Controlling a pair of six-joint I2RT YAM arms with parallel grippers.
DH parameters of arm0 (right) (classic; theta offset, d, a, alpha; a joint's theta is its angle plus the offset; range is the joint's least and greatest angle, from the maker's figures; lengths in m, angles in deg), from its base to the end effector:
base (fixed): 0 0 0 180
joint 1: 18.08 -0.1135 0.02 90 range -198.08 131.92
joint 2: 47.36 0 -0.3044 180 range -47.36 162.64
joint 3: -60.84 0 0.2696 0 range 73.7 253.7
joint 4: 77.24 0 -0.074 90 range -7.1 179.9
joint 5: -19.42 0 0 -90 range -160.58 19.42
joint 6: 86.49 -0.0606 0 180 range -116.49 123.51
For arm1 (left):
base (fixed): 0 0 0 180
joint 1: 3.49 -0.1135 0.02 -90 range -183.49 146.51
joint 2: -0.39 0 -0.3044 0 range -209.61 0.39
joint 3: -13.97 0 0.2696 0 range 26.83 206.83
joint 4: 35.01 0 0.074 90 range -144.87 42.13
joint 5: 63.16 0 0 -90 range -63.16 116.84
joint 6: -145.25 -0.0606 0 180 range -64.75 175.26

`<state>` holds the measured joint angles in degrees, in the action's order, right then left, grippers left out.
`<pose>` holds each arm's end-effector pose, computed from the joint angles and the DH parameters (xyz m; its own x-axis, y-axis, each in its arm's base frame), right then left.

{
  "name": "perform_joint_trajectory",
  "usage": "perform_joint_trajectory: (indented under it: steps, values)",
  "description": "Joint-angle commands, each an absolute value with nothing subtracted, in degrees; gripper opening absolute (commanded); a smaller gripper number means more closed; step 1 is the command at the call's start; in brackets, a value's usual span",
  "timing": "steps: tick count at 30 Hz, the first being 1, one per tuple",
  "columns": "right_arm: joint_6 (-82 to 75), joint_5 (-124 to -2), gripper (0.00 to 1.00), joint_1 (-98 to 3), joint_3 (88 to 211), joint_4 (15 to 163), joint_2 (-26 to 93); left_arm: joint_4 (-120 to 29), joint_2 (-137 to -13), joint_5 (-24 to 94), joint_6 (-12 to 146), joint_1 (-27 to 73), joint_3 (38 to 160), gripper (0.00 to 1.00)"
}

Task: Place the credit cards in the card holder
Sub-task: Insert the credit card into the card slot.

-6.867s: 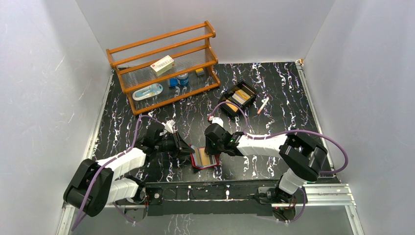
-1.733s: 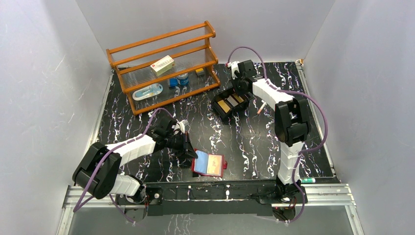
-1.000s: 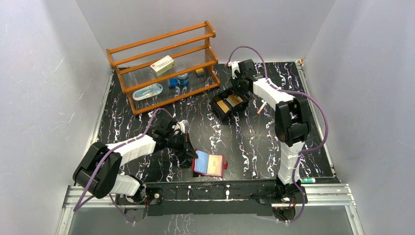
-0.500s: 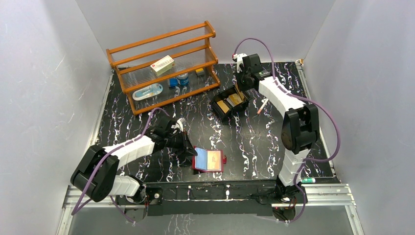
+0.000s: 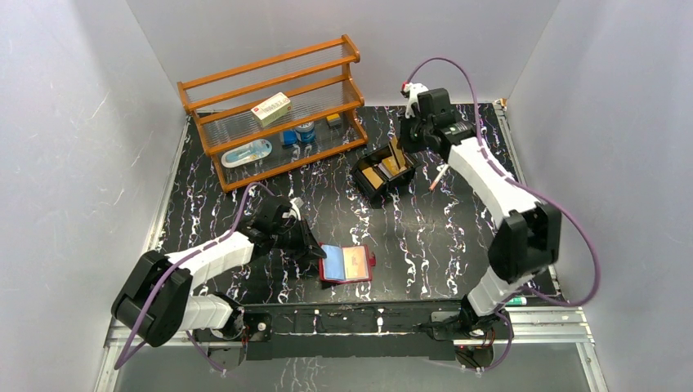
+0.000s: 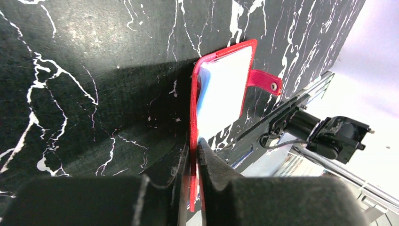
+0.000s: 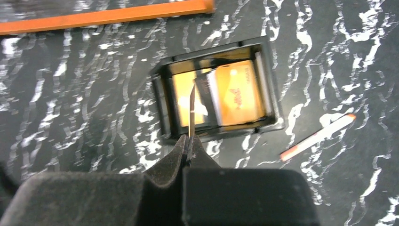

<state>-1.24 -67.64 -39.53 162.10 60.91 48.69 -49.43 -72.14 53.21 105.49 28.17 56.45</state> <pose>0.3977 0.1596 0.3604 -0.5870 -0.1418 -0.7971 -0.3561 0.9294 0.0969 0.2017 -0.1560 0.1790 -0.9503 -0.2232 -0.2172 0.0149 0.6640 -0.7476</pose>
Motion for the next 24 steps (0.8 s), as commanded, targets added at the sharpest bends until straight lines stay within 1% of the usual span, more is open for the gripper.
perform_joint_trajectory:
  steps: [1,6,11,14,19,20,24]
  values:
    - [-11.57,-62.83,0.0,-43.46,154.68,65.08,38.15,-50.98,-71.56,50.69,104.99,28.02,56.88,0.13]
    - [-19.58,-61.21,0.0,-48.24,143.39,71.07,29.72,-53.65,-69.33,49.03,104.19,28.05,56.32,0.22]
    - [-29.87,-60.63,0.0,-53.77,132.84,77.57,23.62,-56.84,-68.1,47.7,102.58,28.02,56.66,0.23]
    - [-35.53,-61.32,0.0,-58.72,125.7,82.53,21.1,-55.74,-67.89,48.27,102.99,28.01,55.3,0.18]
    - [-43.41,-61.94,0.0,-64.23,115.56,91.87,19.31,-54.85,-68.77,48.64,103.24,27.97,54.39,0.02]
    - [-44.64,-62.02,0.0,-64.64,113.87,93.71,19.27,-54.59,-68.97,48.6,103.31,28.01,54.16,0.0]
    - [-47.97,-62.54,0.0,-66.77,109.33,99.34,20.04,-54.08,-69.6,48.17,103.66,28.0,52.97,0.0]
